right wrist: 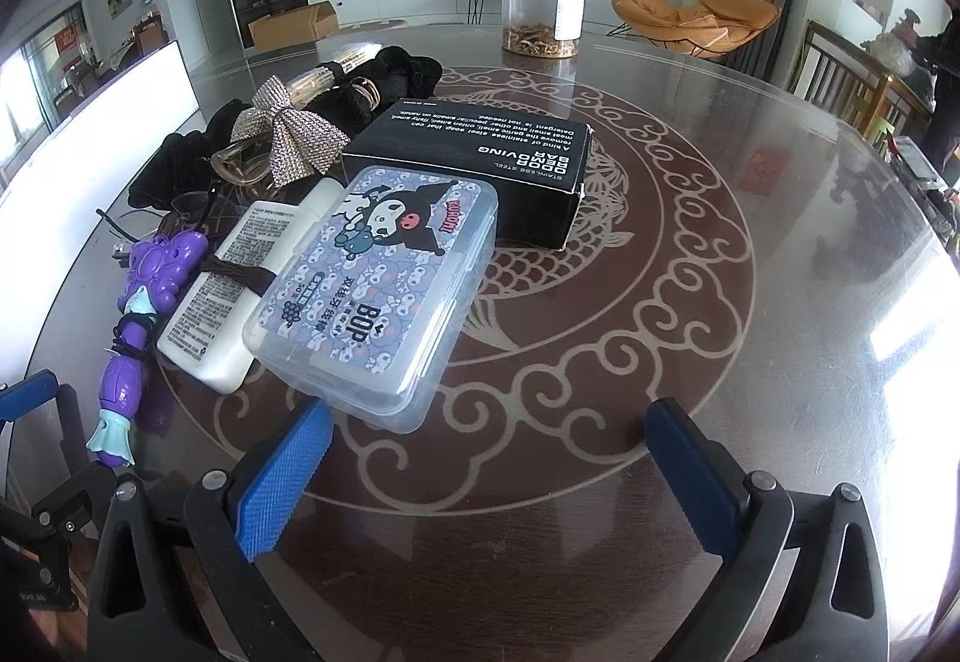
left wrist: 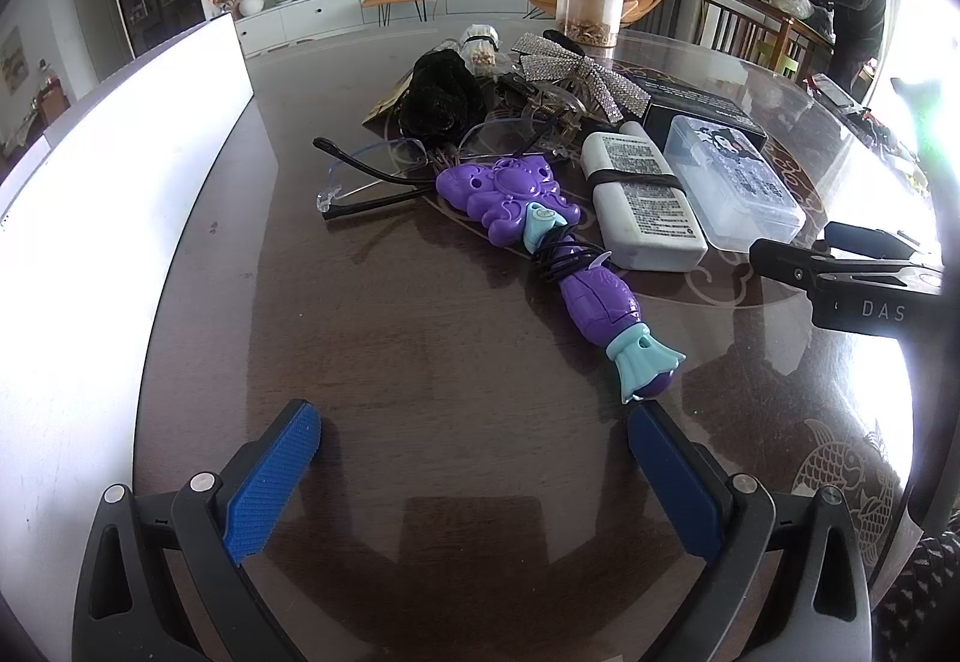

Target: Organize objects

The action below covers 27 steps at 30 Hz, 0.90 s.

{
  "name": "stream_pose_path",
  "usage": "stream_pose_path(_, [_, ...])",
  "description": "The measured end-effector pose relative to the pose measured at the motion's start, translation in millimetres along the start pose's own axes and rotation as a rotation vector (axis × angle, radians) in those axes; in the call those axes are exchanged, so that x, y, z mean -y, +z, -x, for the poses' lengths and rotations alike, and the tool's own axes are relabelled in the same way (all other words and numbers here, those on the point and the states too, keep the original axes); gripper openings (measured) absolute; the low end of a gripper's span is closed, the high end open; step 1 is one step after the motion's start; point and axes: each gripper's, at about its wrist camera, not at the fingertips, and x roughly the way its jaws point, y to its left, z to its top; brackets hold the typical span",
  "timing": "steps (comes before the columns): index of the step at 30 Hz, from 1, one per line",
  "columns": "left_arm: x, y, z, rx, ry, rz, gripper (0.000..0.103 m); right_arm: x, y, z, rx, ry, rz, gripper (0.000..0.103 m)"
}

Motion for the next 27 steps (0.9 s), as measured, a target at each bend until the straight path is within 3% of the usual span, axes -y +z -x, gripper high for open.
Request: stream_pose_path(27, [-0.2,-0.2,-0.5,0.001,0.000,0.000,0.103,0.1,1.0,-1.2,0.000,-0.001,0.002,0.103])
